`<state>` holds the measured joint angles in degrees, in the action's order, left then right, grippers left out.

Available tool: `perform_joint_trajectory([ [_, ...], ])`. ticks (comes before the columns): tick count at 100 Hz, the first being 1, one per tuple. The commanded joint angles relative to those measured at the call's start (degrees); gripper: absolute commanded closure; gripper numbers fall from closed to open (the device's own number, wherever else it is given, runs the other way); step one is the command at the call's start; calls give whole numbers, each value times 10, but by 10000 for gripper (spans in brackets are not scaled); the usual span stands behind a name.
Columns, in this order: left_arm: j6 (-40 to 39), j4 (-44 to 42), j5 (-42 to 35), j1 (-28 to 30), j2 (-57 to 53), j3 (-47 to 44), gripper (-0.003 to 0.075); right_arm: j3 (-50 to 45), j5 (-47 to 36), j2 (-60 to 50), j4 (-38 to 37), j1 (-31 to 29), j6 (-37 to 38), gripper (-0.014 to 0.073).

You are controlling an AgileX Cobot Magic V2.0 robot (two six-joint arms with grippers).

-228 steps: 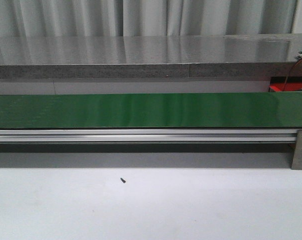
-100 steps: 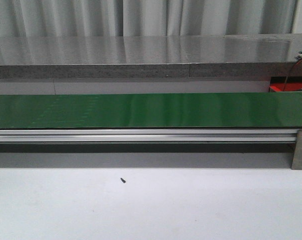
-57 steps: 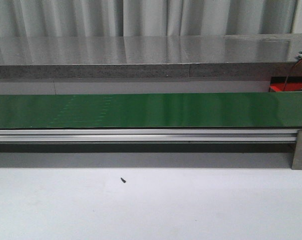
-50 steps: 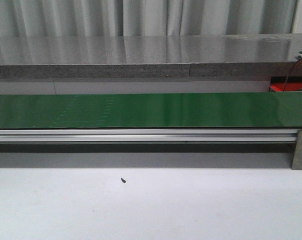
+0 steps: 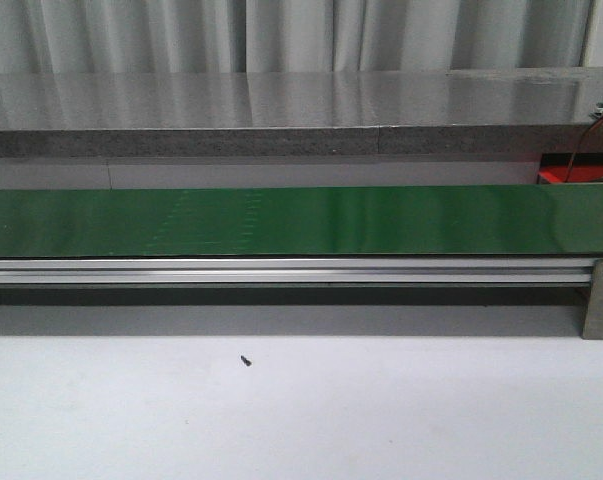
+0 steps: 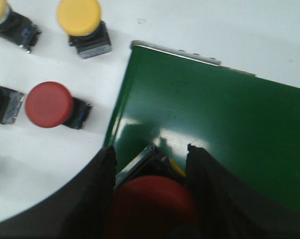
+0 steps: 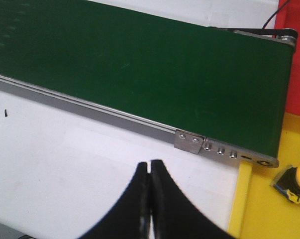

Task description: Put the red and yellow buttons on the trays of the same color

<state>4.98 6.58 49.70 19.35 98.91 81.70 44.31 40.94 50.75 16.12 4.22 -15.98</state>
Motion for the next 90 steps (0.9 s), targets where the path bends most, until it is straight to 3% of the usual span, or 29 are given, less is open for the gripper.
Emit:
perform_joint_trajectory([
  [1,2,9,-25,-21,-20,17,636,14,-27,-7,7,0,-6,662],
  [25,2,9,-28,-53,1,17,632,14,-27,-7,7,0,-6,662],
  [33,6,9,-28,-57,4,17,594,14,-27,-7,7,0,-6,662],
  [40,28,16,-28,-59,4,17,495,14,-27,-7,7,0,-6,662],
  [57,56,61,-27,-61,3,17,121,14,-27,-7,7,0,-6,662],
  [64,56,73,-23,-61,3,17,42,14,-27,-7,7,0,-6,662],
  [90,57,80,-38,-70,-21,19,59,14,-27,-7,7,0,-6,662],
])
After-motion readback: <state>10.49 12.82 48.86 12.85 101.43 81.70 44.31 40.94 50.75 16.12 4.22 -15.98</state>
